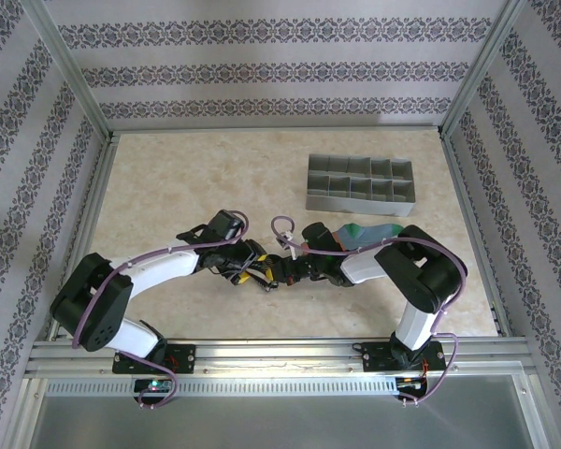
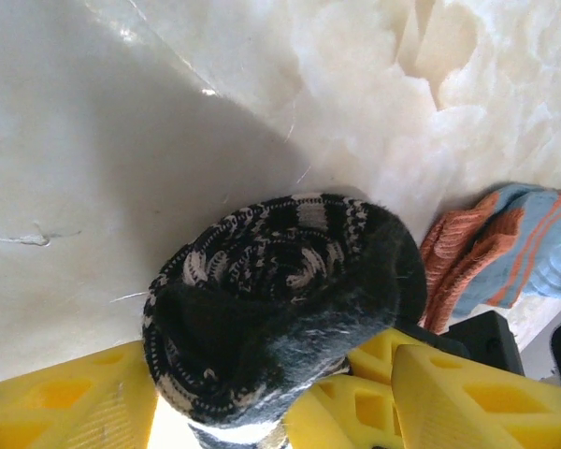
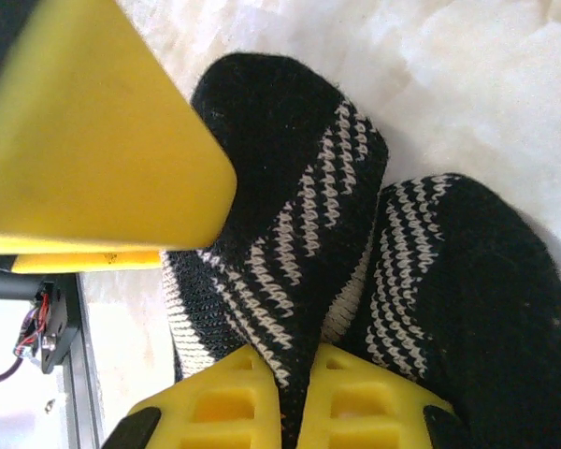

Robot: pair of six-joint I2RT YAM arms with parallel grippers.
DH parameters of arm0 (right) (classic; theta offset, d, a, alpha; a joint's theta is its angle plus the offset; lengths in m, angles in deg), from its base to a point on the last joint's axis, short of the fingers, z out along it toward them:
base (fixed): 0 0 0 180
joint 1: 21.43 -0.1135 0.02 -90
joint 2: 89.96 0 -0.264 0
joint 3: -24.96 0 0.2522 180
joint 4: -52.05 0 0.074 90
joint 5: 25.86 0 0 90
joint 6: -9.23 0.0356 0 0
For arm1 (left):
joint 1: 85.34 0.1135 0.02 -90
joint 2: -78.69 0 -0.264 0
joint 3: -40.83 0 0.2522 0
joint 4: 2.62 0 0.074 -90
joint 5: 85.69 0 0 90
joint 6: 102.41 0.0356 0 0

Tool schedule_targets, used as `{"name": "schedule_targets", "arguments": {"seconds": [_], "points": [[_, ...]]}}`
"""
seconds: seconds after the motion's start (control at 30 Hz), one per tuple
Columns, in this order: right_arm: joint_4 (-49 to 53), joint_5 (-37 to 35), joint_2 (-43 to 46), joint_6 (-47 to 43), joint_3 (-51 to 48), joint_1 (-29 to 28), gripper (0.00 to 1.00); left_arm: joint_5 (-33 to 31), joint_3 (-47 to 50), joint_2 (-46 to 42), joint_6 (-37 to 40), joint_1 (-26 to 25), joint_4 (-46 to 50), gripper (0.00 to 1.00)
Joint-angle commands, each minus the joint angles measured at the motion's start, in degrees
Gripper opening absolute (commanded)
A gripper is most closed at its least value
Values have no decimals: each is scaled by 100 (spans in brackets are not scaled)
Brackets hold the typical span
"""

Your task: Roll the socks

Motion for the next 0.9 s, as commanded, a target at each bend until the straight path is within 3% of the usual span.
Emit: {"name": "schedule_targets", "arguments": {"seconds": [0.0, 0.17, 0.27, 0.37, 0.47, 0.6, 0.77, 0.87], "points": [[1904, -776, -582, 63, -397, 94, 0, -8, -177, 185, 266, -99, 27, 65], [1999, -795, -603, -26, -321, 121, 0, 10, -326, 646, 514, -135, 352, 58], [2271, -818, -662, -326, -115, 112, 0, -95, -172, 817, 402, -140, 540, 34], [2721, -783, -801, -867, 323, 35, 0, -344, 255, 485, 137, -135, 863, 2], [3248, -677, -1028, -1610, 1038, -220, 0, -448, 697, -93, -94, -140, 1335, 0], [3801, -811, -1028, -2650, 1817, -769, 9, -577, 1154, -895, -608, -261, 1818, 0], [2962, -1386, 89, -2701, 1265, -995, 36, -712, 1336, -1218, -1125, -355, 1977, 0], [2355, -2271, 1178, -2736, 505, -1365, 49, -703, 1093, -935, -1087, -372, 2052, 0]]}}
